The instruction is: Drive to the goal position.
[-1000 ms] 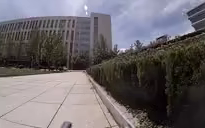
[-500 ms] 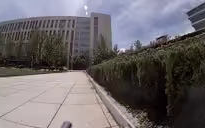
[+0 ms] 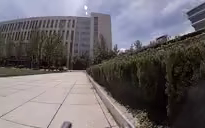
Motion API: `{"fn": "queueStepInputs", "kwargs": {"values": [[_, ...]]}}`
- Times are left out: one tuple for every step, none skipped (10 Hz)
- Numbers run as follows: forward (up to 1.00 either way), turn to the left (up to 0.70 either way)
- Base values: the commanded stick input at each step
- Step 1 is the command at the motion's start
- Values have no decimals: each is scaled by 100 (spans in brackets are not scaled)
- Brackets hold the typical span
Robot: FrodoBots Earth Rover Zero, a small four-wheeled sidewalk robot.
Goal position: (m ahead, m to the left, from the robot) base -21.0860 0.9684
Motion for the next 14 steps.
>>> {"fn": "queueStepInputs", "kwargs": {"values": [[10, 0], [10, 0], [10, 0], [10, 0], [10, 0], [10, 0], [10, 0], [10, 0], [10, 0], [10, 0], [10, 0], [10, 0], [10, 0], [10, 0]]}}
